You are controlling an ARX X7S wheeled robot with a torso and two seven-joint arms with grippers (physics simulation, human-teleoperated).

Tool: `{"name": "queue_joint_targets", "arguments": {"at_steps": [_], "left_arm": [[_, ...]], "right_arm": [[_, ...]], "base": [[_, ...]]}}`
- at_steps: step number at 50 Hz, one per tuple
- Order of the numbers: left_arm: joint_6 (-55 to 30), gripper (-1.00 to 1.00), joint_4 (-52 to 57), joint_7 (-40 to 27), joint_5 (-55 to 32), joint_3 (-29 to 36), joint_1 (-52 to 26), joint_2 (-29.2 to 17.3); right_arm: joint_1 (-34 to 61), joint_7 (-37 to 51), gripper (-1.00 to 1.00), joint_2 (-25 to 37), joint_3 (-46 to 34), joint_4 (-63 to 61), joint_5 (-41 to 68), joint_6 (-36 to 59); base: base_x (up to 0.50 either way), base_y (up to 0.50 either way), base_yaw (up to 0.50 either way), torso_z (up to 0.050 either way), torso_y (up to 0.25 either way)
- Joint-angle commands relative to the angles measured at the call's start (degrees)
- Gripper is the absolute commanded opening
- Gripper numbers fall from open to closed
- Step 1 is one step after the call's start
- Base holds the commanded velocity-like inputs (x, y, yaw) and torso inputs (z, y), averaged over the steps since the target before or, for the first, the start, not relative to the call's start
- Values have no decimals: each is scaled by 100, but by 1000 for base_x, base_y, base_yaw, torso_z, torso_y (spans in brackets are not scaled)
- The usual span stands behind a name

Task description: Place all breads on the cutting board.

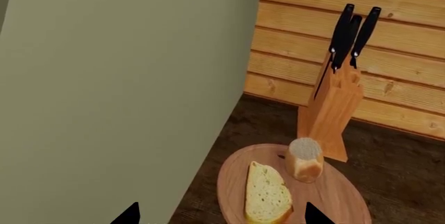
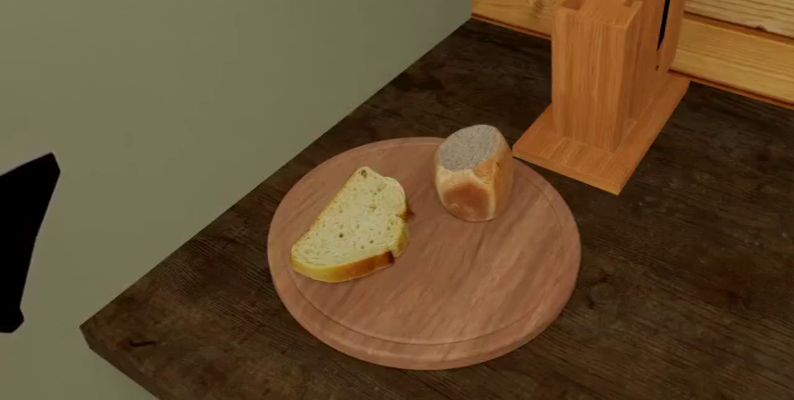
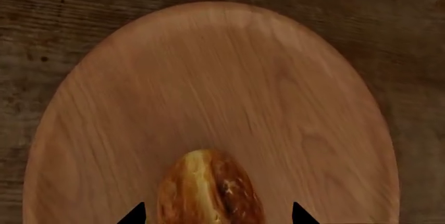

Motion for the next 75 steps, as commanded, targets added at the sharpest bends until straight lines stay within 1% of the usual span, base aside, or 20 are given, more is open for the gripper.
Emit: {"name": "queue_joint_targets", "arguments": {"at_steps": [1,9,11,16,32,33,35,38,41,44,46,50,54,57,63,75], "left_arm": [[7,100,15,4,6,-7,37,-8],[-43,100,24,-3,5,2,34,15],[-40,100,26,-7,10,1,40,19],[-52,100,10,-6,-12,-18,20,7],[-47,100,-20,15,58,-15,93,-4],[-53,100,-27,8,53,-16,84,4],[-59,100,-33,3,51,-15,82,12],[-73,100,-38,-9,32,-23,64,18],[-83,100,-39,-14,30,-26,56,31],[-74,100,-32,-11,33,-33,63,30],[-78,100,-27,-25,24,-33,58,42],[-71,100,-36,-7,47,-32,81,49],[-43,100,-32,-5,65,-31,109,74],[-63,100,-32,4,46,-46,90,50],[-50,100,-39,11,76,-39,126,73],[-25,100,-31,40,79,-76,154,16]], "right_arm": [[-292,-242,100,0,-242,-52,-113,-329],[-456,-497,100,0,-372,108,-230,-545],[-496,-494,100,0,-404,66,-227,-599],[-757,-605,100,0,-646,-113,-192,-1074],[-1124,-894,100,0,-958,-318,-77,-1573],[-1129,-852,-100,0,-959,-309,-71,-1569],[-1124,-880,-100,0,-948,-301,-36,-1538],[-952,-842,-100,0,-766,-229,36,-1246],[-599,-634,-100,0,-401,-115,120,-596],[-79,-213,-100,0,132,46,312,358],[164,0,-100,0,386,150,394,823],[690,717,-100,0,935,327,924,1757],[856,1050,-100,0,1125,168,1296,1823],[1035,1503,-100,0,1322,59,1731,1974],[1051,1603,-100,-8,1379,-504,1999,1761],[1191,1705,-100,-1185,1464,-205,2320,1613]], "base": [[0,0,0,0,0],[0,0,0,0,0],[0,0,0,0,0],[0,0,1,0,0],[1,1,2,0,0],[9,6,3,0,0],[0,0,1,0,0],[0,0,2,0,0],[0,0,0,0,0],[0,0,0,0,0],[0,0,0,0,0],[0,0,0,0,0],[0,0,0,0,0],[0,0,0,0,0],[0,0,0,0,0],[0,0,0,0,0]]}}
